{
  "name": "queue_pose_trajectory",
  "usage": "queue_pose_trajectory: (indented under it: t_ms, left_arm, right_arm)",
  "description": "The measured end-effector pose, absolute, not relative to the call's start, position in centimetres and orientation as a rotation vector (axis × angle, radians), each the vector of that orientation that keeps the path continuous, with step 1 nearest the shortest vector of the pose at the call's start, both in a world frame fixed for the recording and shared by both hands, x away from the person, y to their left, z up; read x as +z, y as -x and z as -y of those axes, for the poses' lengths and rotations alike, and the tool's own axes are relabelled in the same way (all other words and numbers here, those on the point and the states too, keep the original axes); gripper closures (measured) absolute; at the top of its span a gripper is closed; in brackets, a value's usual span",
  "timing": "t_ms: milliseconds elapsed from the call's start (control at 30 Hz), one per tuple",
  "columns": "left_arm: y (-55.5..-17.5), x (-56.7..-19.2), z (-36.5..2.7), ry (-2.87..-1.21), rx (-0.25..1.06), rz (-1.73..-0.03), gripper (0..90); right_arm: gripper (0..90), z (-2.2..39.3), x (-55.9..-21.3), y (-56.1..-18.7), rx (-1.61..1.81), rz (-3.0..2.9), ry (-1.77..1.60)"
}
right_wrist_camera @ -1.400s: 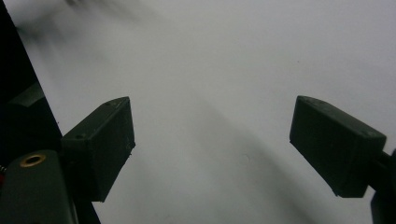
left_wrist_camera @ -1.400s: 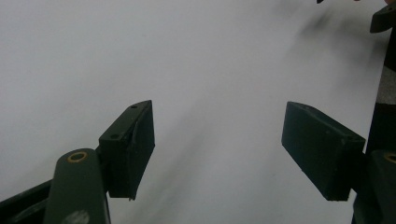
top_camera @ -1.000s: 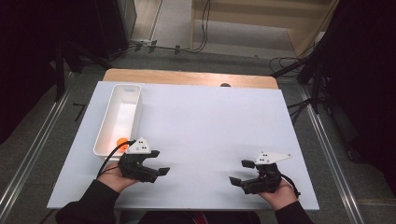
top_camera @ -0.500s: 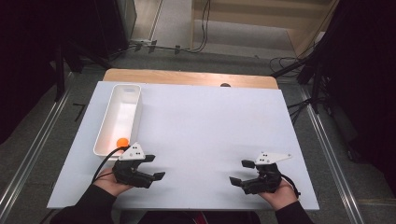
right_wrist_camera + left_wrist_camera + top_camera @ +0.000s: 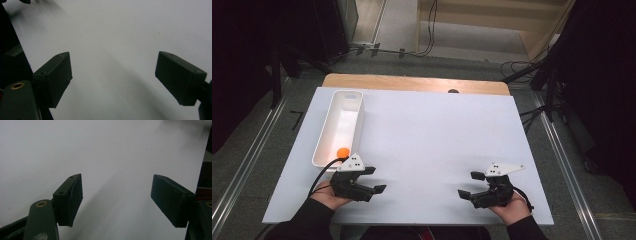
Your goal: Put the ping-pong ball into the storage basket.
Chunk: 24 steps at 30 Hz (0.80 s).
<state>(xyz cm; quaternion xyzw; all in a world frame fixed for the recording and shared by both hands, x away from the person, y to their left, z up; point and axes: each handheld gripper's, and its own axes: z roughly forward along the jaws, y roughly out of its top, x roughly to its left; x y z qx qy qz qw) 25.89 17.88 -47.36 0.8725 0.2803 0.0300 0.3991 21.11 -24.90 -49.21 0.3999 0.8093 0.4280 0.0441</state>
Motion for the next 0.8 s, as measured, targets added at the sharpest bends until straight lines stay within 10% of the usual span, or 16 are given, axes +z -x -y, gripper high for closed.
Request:
queue_pose_trajectory:
  t_ms: [800]
  left_arm:
    - [-26.08, -47.8, -18.02, -2.242, 0.049, -0.689, 23.7]
  right_arm:
    - [12.7, 24.91, -49.23, -21.03, 1.306, -2.477, -1.219]
